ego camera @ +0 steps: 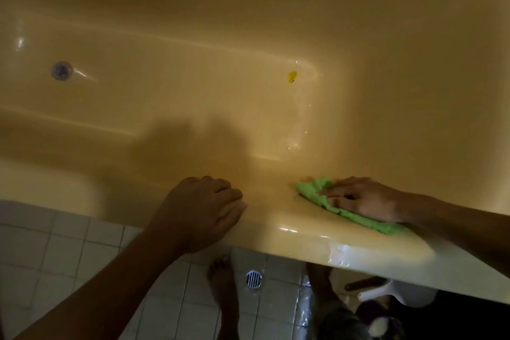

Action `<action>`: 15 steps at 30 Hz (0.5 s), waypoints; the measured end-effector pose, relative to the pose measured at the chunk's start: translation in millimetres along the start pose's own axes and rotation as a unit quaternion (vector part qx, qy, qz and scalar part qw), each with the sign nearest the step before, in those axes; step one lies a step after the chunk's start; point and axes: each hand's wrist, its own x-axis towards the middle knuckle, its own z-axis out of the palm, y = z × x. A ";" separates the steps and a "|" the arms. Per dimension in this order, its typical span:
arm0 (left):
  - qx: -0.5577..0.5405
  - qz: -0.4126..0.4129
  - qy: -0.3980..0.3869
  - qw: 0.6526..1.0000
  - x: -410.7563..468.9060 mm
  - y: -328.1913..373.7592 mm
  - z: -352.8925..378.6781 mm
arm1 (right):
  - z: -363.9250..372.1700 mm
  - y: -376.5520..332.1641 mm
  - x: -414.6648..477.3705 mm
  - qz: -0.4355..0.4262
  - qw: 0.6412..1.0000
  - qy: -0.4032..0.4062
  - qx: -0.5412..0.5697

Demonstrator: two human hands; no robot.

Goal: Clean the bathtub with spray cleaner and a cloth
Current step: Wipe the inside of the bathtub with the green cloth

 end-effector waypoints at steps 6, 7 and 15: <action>0.082 -0.063 -0.059 0.993 -42.3 -89.9 -29.9 | 21.9 -14.5 88.4 0.035 0.996 -0.038 0.070; 0.081 -0.066 -0.055 0.993 -46.1 -98.4 -32.1 | 26.5 -17.4 108.2 0.044 0.995 -0.041 0.081; 0.063 -0.051 -0.010 0.997 -48.5 -110.3 -32.2 | 40.9 -122.4 224.3 -0.031 0.982 -0.073 0.174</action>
